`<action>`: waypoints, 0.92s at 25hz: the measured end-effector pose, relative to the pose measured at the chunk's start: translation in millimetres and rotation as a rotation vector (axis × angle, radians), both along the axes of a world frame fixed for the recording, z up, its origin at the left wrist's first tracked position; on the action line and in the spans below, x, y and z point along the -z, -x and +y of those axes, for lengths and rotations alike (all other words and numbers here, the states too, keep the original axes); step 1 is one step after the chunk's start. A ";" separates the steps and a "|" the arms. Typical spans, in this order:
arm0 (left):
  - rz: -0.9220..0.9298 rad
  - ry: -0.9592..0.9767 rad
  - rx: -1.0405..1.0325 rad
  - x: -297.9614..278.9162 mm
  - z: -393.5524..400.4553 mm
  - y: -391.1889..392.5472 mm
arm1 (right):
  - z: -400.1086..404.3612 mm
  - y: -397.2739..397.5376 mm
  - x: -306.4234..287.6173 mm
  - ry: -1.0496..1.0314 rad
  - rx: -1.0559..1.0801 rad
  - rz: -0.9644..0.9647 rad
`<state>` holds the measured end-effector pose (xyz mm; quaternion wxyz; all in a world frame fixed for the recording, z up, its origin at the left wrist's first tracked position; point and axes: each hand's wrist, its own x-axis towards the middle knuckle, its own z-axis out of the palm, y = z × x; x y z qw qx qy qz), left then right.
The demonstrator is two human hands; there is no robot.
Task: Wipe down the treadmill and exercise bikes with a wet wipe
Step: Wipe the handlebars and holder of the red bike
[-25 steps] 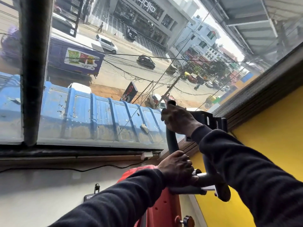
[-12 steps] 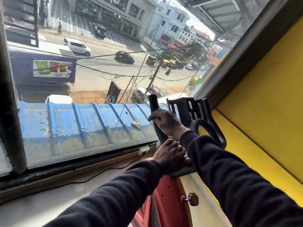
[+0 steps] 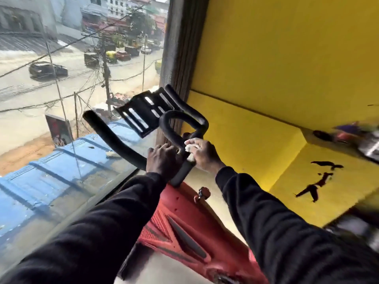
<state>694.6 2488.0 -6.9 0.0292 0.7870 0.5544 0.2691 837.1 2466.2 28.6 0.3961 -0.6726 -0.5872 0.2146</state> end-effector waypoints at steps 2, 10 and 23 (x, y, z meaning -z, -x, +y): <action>-0.025 0.005 0.023 -5.5 -4.1 -20.8 | -14.6 -24.3 0.5 -0.004 0.034 -0.056; -0.029 0.008 0.104 -18.3 -54.4 -130.8 | -79.3 -139.2 15.1 -0.002 0.193 -0.012; 0.045 0.294 0.647 57.9 -110.3 -353.9 | -212.5 -313.0 122.7 0.027 0.808 0.089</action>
